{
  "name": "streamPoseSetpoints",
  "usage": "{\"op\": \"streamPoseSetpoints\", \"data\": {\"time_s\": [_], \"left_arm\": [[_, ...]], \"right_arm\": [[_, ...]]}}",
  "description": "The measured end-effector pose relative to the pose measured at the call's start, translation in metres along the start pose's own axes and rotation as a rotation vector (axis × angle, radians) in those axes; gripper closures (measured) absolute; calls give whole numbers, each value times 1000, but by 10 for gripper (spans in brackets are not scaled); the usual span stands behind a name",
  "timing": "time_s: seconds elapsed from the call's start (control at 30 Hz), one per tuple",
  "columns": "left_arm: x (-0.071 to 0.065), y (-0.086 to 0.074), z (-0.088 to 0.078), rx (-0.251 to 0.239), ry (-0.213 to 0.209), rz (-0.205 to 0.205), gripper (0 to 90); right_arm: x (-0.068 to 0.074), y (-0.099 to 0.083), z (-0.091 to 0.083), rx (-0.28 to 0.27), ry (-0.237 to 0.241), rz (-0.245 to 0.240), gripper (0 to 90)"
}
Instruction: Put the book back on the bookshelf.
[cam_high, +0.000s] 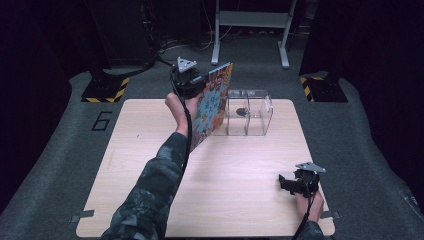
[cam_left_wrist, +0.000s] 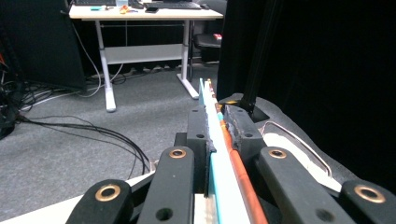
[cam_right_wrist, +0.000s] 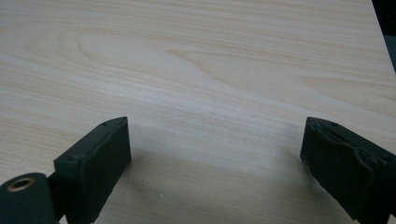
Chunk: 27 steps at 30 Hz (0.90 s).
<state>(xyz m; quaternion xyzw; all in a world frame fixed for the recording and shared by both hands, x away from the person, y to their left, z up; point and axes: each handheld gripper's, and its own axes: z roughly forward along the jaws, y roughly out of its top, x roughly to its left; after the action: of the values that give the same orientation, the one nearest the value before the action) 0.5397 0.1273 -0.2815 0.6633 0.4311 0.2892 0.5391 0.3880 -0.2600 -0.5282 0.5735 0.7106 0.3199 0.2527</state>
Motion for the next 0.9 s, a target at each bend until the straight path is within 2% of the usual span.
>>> {"op": "streamPoseSetpoints", "data": {"time_s": [0.3, 0.5, 0.67, 0.73, 0.83, 0.9], "left_arm": [[-1, -3, 1, -70, 20, -2, 812], [-3, -17, 0, -125, 34, 2, 812], [-4, -28, 1, -178, 48, -19, 811], [-5, -33, 0, -201, 58, -6, 811], [-4, -39, -1, -214, 52, 5, 811], [-3, -43, 0, -225, 50, -9, 811]], "right_arm": [[0, 0, -1, 2, 4, 7, 78], [0, 0, -1, -3, -1, 12, 78], [0, 0, -1, 2, 7, 3, 84], [0, 0, -1, 4, 7, 3, 84], [0, 0, 0, 2, 4, 2, 85], [0, 0, 0, 2, 4, 2, 86]]}}
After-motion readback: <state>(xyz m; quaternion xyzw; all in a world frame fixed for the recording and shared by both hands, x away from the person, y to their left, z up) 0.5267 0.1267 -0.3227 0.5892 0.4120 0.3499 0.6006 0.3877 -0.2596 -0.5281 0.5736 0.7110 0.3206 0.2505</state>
